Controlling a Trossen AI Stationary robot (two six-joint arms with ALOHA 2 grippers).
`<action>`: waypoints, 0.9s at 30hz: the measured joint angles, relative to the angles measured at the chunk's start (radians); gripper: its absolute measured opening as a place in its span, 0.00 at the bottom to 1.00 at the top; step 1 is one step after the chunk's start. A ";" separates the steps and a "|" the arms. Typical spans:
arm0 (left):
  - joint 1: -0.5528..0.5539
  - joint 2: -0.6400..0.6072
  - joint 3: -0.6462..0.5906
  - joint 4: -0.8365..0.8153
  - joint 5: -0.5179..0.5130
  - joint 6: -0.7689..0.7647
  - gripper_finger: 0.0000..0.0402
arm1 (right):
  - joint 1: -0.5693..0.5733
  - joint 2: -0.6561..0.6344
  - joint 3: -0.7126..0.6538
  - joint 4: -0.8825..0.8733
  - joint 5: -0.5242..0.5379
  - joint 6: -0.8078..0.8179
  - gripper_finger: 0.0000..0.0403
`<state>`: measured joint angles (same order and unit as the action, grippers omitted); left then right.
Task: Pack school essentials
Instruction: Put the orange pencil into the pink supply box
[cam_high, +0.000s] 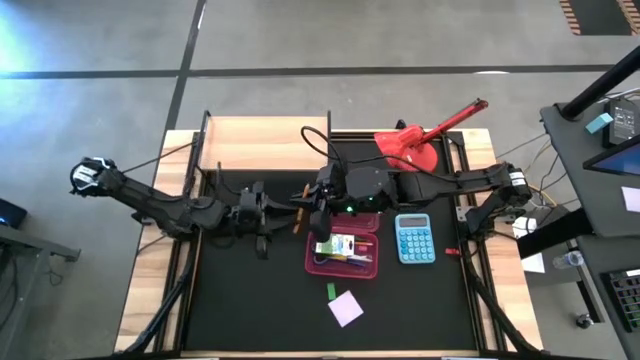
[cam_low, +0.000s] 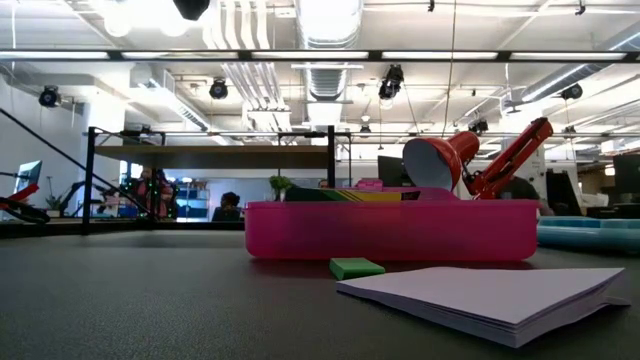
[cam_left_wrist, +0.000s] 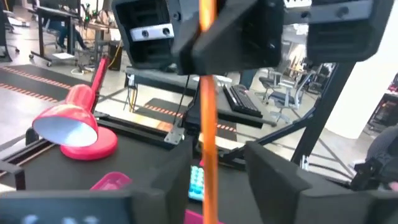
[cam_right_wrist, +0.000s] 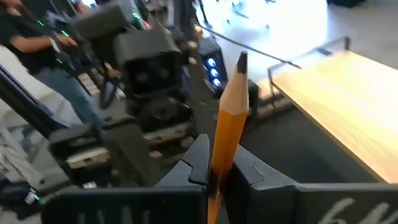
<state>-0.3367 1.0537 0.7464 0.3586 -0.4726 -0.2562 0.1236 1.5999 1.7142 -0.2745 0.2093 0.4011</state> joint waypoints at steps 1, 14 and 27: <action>0.000 0.007 0.000 0.000 0.000 0.000 0.38 | -0.004 -0.007 0.000 -0.031 0.001 0.005 0.02; 0.001 -0.048 0.000 -0.299 0.018 -0.256 0.52 | -0.006 -0.035 -0.001 -0.641 -0.005 0.264 0.02; 0.000 -0.162 0.000 -0.421 0.234 -0.449 0.52 | 0.070 0.159 -0.003 -0.723 -0.166 0.289 0.02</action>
<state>-0.3369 0.8920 0.7459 -0.0626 -0.2389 -0.7048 0.1933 1.7593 1.7115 -0.9974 0.0436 0.6903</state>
